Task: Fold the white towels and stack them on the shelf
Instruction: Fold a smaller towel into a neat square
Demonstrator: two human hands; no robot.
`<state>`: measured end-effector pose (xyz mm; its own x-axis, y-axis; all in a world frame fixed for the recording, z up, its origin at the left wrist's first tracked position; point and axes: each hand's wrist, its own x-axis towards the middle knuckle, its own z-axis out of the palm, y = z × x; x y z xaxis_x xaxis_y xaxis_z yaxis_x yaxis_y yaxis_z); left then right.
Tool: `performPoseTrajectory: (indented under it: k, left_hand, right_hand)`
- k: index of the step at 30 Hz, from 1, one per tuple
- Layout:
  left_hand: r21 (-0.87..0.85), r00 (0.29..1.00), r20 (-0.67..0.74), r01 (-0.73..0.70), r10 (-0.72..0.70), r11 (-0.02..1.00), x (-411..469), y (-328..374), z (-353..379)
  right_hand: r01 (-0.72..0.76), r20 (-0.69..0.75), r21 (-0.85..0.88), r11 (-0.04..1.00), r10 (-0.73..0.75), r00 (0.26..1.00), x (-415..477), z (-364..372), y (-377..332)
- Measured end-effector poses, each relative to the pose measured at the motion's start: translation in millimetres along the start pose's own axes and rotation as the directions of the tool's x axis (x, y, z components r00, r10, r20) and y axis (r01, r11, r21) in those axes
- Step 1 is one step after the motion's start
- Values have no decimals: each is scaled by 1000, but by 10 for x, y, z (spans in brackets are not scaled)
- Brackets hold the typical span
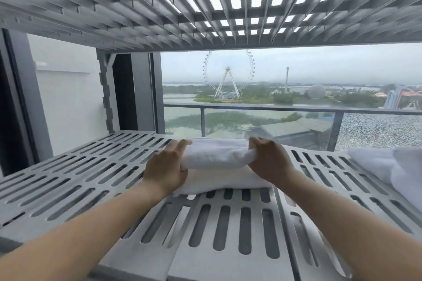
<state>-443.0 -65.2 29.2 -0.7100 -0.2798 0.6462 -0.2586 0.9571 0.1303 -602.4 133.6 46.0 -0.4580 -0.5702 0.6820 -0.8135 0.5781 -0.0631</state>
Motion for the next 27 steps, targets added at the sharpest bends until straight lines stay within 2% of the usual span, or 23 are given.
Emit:
performPoseTrajectory:
  k: [3,7,9,13,16,21,24,27]
  left_hand:
    - [-138,992,-38,113,-120,984,-115,-41,77]
    - [-202,990,-74,99,-116,974,-93,-91,90]
    - [-169,993,-45,99,-108,981,-57,-126,79]
    - [8,995,73,67,-67,998,15,-174,54]
    - [102,982,161,82,-98,991,-17,-192,92]
    - [76,971,221,71,-87,995,-12,-309,116]
    - [9,950,307,55,-55,998,17,-349,75]
    - [-103,908,414,-18,59,995,68,-351,7]
  right_hand:
    - [44,121,-153,987,-25,992,-21,-8,-109]
    - [352,227,-206,913,-306,925,29,39,-384]
    - [416,310,-286,863,-327,893,33,40,-442]
    - [281,326,-363,888,-162,931,-40,-38,-366]
    - [272,312,-383,883,-153,937,-108,-72,-362]
    - [284,405,-383,879,-117,907,-108,-134,-516]
    - [193,515,-233,953,-48,856,-58,-277,-553]
    - [63,674,-134,989,44,738,107,-343,-648]
